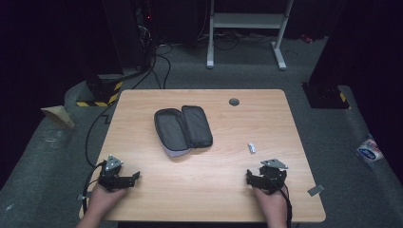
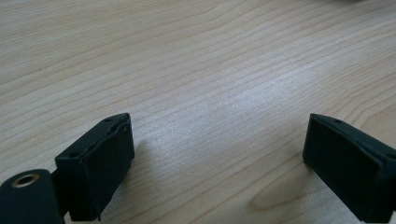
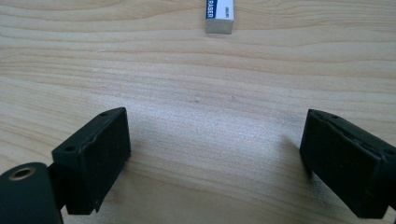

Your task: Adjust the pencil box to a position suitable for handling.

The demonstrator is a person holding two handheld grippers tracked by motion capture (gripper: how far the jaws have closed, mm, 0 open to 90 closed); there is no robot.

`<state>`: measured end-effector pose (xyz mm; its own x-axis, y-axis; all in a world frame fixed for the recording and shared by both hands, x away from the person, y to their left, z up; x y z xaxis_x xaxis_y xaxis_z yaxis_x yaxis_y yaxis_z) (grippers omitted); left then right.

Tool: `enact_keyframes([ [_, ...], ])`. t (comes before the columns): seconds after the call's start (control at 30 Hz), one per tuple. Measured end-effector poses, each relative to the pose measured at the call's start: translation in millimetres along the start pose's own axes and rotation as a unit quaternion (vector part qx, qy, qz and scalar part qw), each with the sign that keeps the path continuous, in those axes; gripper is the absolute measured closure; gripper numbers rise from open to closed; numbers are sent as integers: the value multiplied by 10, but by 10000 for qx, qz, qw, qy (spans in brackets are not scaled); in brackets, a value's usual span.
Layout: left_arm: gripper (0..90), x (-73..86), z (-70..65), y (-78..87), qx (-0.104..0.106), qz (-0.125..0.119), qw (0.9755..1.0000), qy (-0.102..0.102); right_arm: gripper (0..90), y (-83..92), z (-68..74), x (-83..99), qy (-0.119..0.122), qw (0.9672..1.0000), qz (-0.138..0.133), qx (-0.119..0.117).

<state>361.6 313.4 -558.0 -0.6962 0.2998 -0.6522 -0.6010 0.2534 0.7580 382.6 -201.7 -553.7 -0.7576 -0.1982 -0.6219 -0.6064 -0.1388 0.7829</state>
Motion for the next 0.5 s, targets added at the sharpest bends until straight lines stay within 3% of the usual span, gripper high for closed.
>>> enact_keyframes([
  [0.23, 47, -9, -2, -15, 15, 80, 10000, -47, 84, 6, -5, 7, 45, 10000, -6, -44],
  [0.5, 5, 17, 12, -3, -120, 132, 9997, 149, 82, 5, 6, 6, 61, 10000, 5, -52],
])
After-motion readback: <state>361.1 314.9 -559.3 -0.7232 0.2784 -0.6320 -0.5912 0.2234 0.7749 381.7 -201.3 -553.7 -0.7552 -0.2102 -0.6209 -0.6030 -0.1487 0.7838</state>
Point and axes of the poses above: each handheld gripper's, and its own axes: y roughly backward along the jaws, x roughly out of its underside, z roughly to its left, the point moved 4 cm from there along -y, roughly forward along the jaws, and after that the axes turned 6 degrees about z, right-handed, at the moved point
